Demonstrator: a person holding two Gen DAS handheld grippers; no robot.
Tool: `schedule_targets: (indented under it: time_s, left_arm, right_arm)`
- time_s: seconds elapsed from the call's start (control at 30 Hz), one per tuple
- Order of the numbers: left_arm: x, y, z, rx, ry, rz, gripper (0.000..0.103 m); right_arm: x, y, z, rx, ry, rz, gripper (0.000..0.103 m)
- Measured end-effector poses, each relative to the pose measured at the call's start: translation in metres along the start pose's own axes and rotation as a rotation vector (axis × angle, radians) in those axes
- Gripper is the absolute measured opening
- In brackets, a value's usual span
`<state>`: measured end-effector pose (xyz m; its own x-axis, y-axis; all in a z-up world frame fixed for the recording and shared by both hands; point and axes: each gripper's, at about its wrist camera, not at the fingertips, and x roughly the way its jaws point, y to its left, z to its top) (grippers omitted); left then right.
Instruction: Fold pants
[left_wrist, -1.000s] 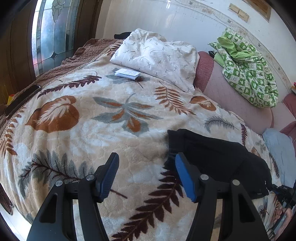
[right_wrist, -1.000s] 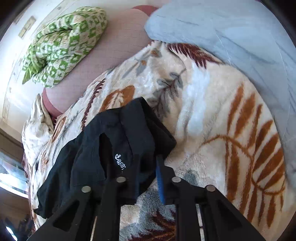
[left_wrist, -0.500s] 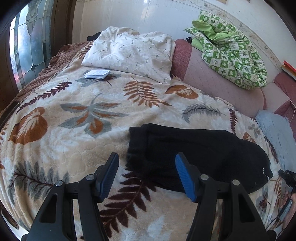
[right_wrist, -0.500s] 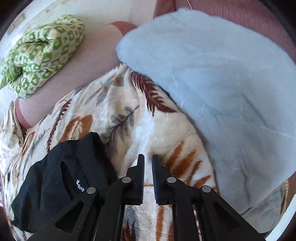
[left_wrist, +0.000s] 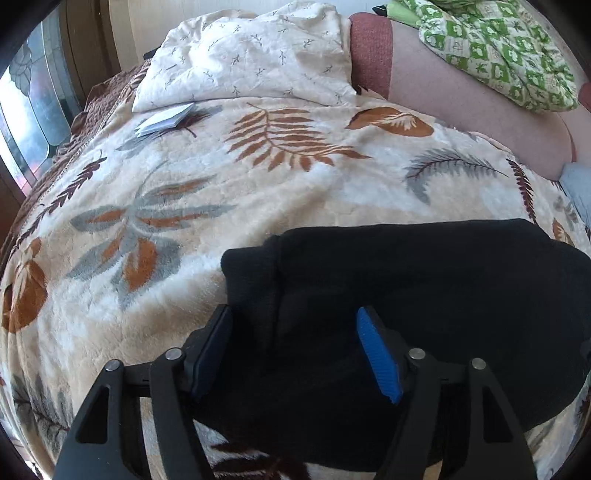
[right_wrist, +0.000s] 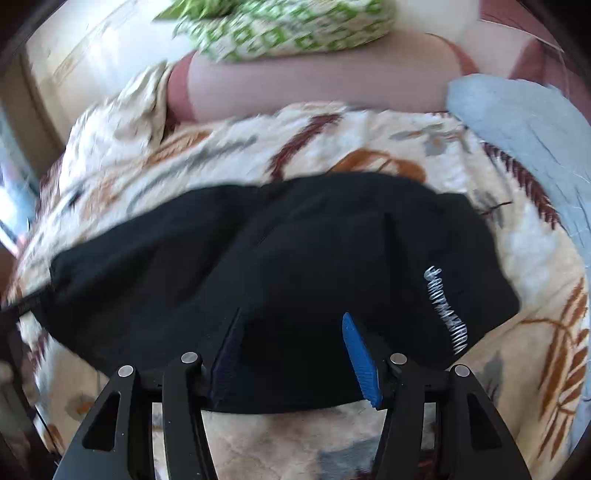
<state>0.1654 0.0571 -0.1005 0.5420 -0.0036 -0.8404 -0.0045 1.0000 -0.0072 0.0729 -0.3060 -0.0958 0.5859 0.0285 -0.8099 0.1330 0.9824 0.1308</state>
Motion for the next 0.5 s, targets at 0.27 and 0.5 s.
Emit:
schedule_targets:
  time_s: [0.27, 0.5]
  left_arm:
    - [-0.008, 0.023, 0.008, -0.05, -0.014, -0.069, 0.08]
    - [-0.043, 0.087, 0.0, -0.308, -0.077, -0.115, 0.079]
  right_arm:
    - [-0.003, -0.027, -0.017, -0.055, -0.005, -0.16, 0.085]
    - [-0.031, -0.031, 0.001, -0.04, -0.037, -0.145, 0.085]
